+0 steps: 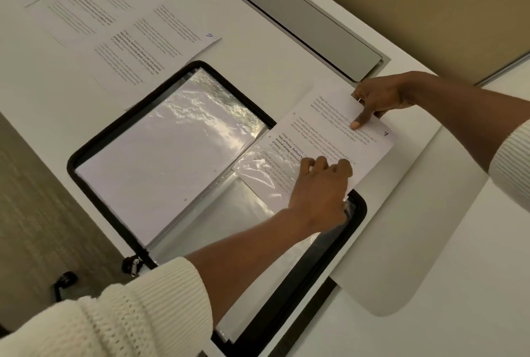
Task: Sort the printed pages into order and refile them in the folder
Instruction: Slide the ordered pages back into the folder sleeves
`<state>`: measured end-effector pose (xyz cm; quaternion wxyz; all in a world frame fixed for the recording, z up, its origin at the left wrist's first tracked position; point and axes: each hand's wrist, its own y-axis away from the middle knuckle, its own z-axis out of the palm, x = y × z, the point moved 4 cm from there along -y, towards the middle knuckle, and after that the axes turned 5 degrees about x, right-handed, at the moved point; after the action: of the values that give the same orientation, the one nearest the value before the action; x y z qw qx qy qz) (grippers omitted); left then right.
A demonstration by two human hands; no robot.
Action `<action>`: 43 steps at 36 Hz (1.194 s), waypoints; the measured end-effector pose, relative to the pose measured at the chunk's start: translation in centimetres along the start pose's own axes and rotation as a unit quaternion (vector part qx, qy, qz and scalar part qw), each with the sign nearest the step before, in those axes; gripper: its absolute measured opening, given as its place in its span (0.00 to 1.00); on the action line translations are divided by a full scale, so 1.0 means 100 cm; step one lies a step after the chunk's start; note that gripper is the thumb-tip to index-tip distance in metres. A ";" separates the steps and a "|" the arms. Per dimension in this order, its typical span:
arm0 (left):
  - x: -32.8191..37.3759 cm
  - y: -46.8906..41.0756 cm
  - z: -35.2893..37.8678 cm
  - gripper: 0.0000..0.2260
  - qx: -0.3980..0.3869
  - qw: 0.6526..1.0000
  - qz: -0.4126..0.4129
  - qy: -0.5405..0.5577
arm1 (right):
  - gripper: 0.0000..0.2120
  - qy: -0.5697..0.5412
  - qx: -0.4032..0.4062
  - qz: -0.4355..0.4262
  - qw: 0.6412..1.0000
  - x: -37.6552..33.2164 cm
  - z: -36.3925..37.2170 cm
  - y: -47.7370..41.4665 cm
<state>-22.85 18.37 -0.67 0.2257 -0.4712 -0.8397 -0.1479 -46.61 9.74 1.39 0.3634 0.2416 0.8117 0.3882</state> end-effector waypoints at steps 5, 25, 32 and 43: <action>0.000 0.000 0.001 0.25 0.048 0.998 -0.012 0.026 | 0.14 0.019 -0.002 -0.017 1.000 -0.010 0.011 -0.002; -0.103 0.122 -0.013 0.46 0.047 0.985 -0.076 -0.145 | 0.17 0.017 -0.016 -0.044 0.999 -0.039 0.068 0.003; -0.101 0.123 -0.016 0.44 0.044 0.986 -0.081 -0.140 | 0.18 0.000 0.260 -0.056 0.964 -0.043 0.069 0.002; -0.105 0.136 -0.024 0.46 0.014 0.989 -0.078 -0.127 | 0.09 -0.033 0.405 -0.044 0.913 -0.043 0.097 0.017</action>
<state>-5.83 16.67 -3.59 0.1119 -0.4162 -0.8977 -0.0921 -36.17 12.19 0.25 0.2778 0.3450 0.8966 0.0021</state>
